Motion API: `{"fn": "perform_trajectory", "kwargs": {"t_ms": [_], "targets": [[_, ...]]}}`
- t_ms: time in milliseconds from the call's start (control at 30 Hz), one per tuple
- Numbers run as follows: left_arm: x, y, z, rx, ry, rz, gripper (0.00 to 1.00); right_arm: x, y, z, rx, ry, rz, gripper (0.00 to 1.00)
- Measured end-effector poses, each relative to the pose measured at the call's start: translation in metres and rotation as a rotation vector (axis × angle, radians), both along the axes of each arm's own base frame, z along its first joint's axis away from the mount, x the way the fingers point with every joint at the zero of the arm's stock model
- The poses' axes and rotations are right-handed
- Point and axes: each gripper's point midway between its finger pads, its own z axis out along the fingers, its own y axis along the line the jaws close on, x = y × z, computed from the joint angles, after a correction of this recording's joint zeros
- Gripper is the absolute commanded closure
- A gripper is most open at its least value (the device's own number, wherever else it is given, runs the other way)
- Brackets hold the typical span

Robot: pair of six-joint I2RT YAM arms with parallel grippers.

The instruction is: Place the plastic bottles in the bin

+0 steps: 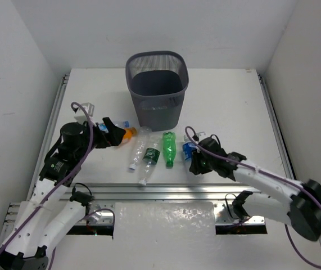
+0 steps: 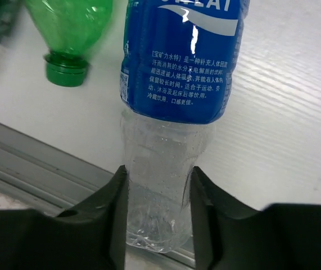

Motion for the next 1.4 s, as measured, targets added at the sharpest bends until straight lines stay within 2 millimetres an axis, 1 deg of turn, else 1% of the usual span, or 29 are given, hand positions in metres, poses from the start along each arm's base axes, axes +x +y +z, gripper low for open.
{"fn": "perform_trajectory", "kwargs": {"t_ms": [33,100,133,167,200,300,367,467,500,567,667,733,767,800,867,900,933,967,1000,1033,1067,1100,1133,1167,1200,1267,1300,1333,1400], "targets": [[-0.001,-0.015,0.002,-0.042,-0.005,-0.074,0.0,0.0,-0.003,0.007,0.016,-0.027,-0.013,0.7],[-0.006,-0.047,0.008,-0.158,-0.035,-0.228,0.0,0.002,-0.003,0.031,0.082,-0.107,-0.027,0.7],[-0.01,-0.065,0.01,-0.227,-0.046,-0.316,0.0,0.004,0.002,0.052,0.146,-0.169,-0.023,0.7],[-0.016,-0.078,0.007,-0.279,-0.041,-0.383,0.0,0.006,0.005,0.07,0.2,-0.224,-0.019,0.7],[-0.023,-0.089,0.007,-0.322,-0.044,-0.44,0.0,0.005,0.011,0.09,0.273,-0.274,0.005,0.7],[-0.045,-0.124,0.006,-0.416,-0.019,-0.607,0.0,-0.009,0.033,0.134,0.457,-0.343,0.116,0.7],[-0.061,-0.144,0.019,-0.452,-0.042,-0.714,0.0,-0.022,0.051,0.155,0.572,-0.339,0.217,0.69],[-0.077,-0.168,0.046,-0.481,-0.11,-0.831,0.0,-0.042,0.075,0.178,0.713,-0.296,0.357,0.69],[-0.078,-0.175,0.055,-0.484,-0.129,-0.849,0.0,-0.047,0.081,0.184,0.749,-0.281,0.394,0.69],[-0.073,-0.187,0.069,-0.479,-0.149,-0.85,0.0,-0.054,0.091,0.194,0.801,-0.26,0.446,0.68],[-0.06,-0.2,0.082,-0.462,-0.161,-0.815,0.02,-0.054,0.098,0.205,0.841,-0.263,0.468,0.68],[-0.053,-0.207,0.082,-0.456,-0.159,-0.8,0.18,-0.062,0.107,0.218,0.878,-0.267,0.531,0.68],[-0.051,-0.211,0.079,-0.452,-0.151,-0.796,0.3,-0.067,0.112,0.225,0.898,-0.272,0.57,0.68],[-0.052,-0.216,0.077,-0.455,-0.135,-0.806,0.31,-0.07,0.116,0.228,0.906,-0.267,0.59,0.68],[-0.05,-0.223,0.082,-0.451,-0.135,-0.816,0.27,-0.071,0.119,0.227,0.904,-0.258,0.602,0.69],[-0.049,-0.226,0.083,-0.447,-0.13,-0.82,0.31,-0.07,0.119,0.228,0.903,-0.268,0.603,0.68],[-0.048,-0.228,0.083,-0.445,-0.124,-0.82,0.47,-0.068,0.118,0.231,0.901,-0.287,0.598,0.61],[-0.047,-0.229,0.086,-0.449,-0.122,-0.82,0.82,-0.065,0.117,0.232,0.895,-0.301,0.583,0.5],[-0.046,-0.229,0.088,-0.448,-0.126,-0.82,0.85,-0.063,0.116,0.233,0.886,-0.316,0.571,0.14],[-0.046,-0.229,0.09,-0.437,-0.13,-0.822,0.88,-0.06,0.114,0.235,0.875,-0.321,0.553,0.01],[-0.044,-0.228,0.092,-0.422,-0.139,-0.815,0.9,-0.059,0.114,0.238,0.871,-0.339,0.555,0.01],[-0.038,-0.227,0.095,-0.406,-0.135,-0.785,0.94,-0.056,0.113,0.244,0.866,-0.365,0.551,0.01],[-0.031,-0.224,0.1,-0.379,-0.137,-0.748,0.95,-0.054,0.112,0.249,0.86,-0.389,0.538,0.01],[-0.021,-0.219,0.096,-0.335,-0.121,-0.688,0.95,-0.05,0.11,0.255,0.85,-0.414,0.511,0.01],[-0.01,-0.217,0.118,-0.318,-0.158,-0.64,0.95,-0.042,0.105,0.258,0.829,-0.44,0.465,0.01],[0.019,-0.202,0.15,-0.247,-0.215,-0.487,0.93,-0.024,0.091,0.257,0.766,-0.487,0.336,0.01],[0.033,-0.193,0.169,-0.216,-0.248,-0.408,0.93,-0.017,0.085,0.253,0.732,-0.496,0.282,0.01],[0.051,-0.181,0.193,-0.186,-0.292,-0.317,0.91,-0.008,0.076,0.246,0.687,-0.503,0.215,0.01],[0.079,-0.16,0.23,-0.154,-0.364,-0.188,0.86,0.002,0.065,0.232,0.621,-0.497,0.141,0.01]]}}
